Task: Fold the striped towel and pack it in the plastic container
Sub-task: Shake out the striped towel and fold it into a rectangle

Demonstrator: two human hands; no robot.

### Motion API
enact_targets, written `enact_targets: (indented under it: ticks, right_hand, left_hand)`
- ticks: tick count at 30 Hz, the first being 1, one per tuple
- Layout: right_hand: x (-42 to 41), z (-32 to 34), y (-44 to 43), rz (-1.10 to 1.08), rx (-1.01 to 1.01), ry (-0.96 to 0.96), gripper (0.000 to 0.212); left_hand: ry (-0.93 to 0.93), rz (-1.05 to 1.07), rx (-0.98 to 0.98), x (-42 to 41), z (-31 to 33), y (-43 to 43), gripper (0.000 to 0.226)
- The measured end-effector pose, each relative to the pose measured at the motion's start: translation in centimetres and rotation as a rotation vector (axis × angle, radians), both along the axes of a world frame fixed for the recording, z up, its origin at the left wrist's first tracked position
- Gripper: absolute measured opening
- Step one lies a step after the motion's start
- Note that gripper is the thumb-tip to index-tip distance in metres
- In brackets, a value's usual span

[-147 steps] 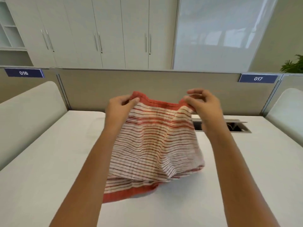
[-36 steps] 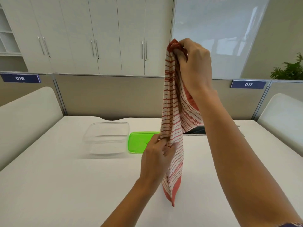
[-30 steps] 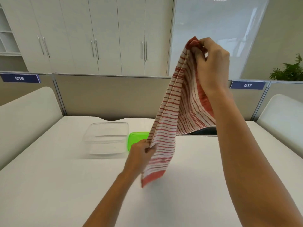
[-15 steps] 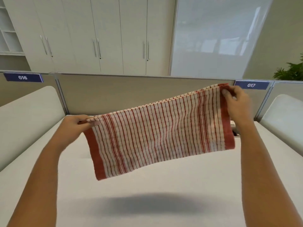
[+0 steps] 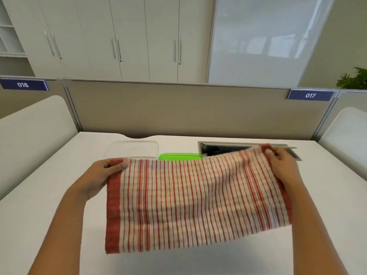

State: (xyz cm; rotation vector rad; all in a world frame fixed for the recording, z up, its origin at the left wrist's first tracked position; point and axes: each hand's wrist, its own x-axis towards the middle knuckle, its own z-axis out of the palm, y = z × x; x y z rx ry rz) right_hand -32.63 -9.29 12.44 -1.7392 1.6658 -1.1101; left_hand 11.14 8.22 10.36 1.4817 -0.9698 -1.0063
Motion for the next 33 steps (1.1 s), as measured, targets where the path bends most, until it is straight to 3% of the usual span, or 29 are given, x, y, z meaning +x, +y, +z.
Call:
enact_targets:
  ticks: [4,11,16,20,22,26,33]
  right_hand:
    - [0.6,-4.8,-1.0,0.014,0.289,0.166,0.032]
    - [0.9,-9.3,-0.6,-0.021,0.363,-0.022,0.037]
    - [-1.2,-11.6,0.4,0.025,0.493,0.039,0.042]
    - [-2.0,-13.4,1.4,0.037,0.491,0.178,0.04]
    - [-1.9,-14.1,1.9,-0.014,0.414,0.239,0.033]
    - [-1.8,-15.1,3.0,-0.117,0.258,0.352,0.029]
    - [-1.8,-15.5,4.0,-0.184,0.2,0.418,0.031]
  left_hand:
    - [-0.016,0.033,0.122,-1.4,-4.1,-2.5,0.031]
    - [0.137,0.338,0.132,-2.3,-9.2,-5.7,0.049]
    - [-0.067,0.279,0.327,-2.2,-10.8,-4.5,0.043]
    - [-0.494,0.27,0.444,-3.4,-11.9,-3.3,0.035]
    - [-0.641,0.332,0.414,-4.6,-12.6,-2.9,0.033]
    - [-0.708,0.49,0.281,-6.5,-13.9,-2.0,0.028]
    - [-0.801,0.492,0.216,-6.8,-14.5,-1.8,0.03]
